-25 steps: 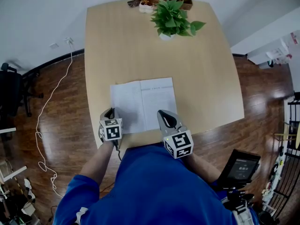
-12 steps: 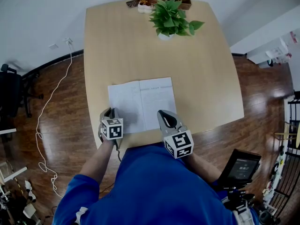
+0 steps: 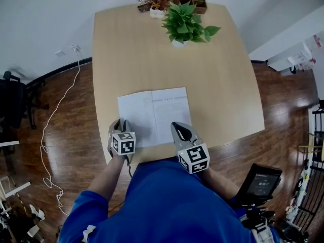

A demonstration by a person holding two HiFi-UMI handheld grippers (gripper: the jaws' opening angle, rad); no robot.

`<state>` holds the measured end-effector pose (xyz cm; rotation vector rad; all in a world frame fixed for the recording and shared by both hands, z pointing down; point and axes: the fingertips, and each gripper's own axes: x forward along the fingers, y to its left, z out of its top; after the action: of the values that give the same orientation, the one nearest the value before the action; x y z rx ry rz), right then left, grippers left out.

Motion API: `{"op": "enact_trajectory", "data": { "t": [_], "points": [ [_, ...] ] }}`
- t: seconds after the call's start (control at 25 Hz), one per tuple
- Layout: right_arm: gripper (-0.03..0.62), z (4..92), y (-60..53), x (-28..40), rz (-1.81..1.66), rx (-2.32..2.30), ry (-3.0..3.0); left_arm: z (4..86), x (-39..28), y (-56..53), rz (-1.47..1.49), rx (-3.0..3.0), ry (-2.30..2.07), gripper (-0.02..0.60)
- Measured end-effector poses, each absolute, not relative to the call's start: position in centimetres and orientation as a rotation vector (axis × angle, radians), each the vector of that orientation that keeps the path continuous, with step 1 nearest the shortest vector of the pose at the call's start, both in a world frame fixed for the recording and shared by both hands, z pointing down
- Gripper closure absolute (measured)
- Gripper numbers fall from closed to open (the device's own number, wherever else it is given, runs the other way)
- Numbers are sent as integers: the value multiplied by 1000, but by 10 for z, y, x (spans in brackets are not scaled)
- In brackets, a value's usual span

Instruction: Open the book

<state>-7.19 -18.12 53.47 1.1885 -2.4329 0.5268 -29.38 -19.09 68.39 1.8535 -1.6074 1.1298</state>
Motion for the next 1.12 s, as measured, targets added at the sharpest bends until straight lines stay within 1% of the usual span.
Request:
{"op": "enact_trajectory", "data": {
  "t": [0.36,0.92,1.12],
  "points": [
    [591,524,-177,-72,508,1197,-2445,658,-301,-183,957,1882,-1690,468],
    [591,521,-146,-76,478,1234,-2434,634,-302,-159,827,1955,-1725,470],
    [591,520,-136,-75,468,1234,-2448,612,-296,-150,740,2004,-1778,536]
  ]
}}
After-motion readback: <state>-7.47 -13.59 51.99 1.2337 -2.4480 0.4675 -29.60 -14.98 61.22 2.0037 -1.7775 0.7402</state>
